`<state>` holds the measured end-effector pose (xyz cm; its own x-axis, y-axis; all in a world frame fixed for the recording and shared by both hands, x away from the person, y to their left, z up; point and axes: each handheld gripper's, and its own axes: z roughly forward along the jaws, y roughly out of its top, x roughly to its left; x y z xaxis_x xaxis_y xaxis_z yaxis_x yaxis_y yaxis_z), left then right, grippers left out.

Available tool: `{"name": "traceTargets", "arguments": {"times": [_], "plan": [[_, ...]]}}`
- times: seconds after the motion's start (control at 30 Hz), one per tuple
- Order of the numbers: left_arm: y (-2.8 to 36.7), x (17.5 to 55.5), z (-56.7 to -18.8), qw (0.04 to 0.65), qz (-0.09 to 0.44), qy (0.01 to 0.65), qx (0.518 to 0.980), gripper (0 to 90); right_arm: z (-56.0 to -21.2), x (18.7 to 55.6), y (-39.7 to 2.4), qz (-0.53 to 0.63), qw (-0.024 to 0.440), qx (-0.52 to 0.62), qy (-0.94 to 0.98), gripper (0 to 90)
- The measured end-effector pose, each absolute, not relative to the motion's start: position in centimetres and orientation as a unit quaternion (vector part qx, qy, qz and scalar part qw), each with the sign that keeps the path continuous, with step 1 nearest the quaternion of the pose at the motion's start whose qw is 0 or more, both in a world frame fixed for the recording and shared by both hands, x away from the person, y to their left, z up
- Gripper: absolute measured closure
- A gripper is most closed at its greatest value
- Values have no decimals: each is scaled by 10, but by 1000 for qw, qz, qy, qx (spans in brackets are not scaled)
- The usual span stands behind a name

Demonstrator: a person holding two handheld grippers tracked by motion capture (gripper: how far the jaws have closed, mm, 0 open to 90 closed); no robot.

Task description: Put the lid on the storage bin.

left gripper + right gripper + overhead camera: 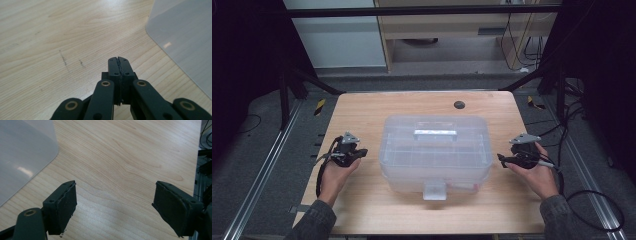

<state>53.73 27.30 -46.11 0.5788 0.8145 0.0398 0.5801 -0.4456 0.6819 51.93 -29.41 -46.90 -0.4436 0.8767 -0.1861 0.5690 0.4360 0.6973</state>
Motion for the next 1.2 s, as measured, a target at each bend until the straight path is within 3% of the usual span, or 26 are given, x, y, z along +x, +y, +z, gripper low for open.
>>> {"name": "traceTargets", "arguments": {"times": [0.5, 0.67, 0.7, 0.83, 1.13, 1.2], "plan": [[268, 564, -488, 324, 173, 439, 820, 886, -486, 550, -293, 306, 260, 499, 768, 171], [268, 565, -494, 328, 183, 444, 813, 805, -495, 552, -290, 318, 252, 513, 757, 163], [267, 565, -494, 328, 190, 446, 811, 771, -497, 553, -289, 318, 250, 515, 756, 161], [266, 568, -497, 330, 199, 456, 802, 463, -505, 555, -286, 308, 244, 523, 756, 128], [266, 570, -506, 338, 213, 469, 788, 130, -512, 557, -284, 311, 241, 558, 731, 2], [266, 571, -506, 336, 212, 472, 787, 94, -512, 557, -281, 309, 242, 569, 723, 2]]}}
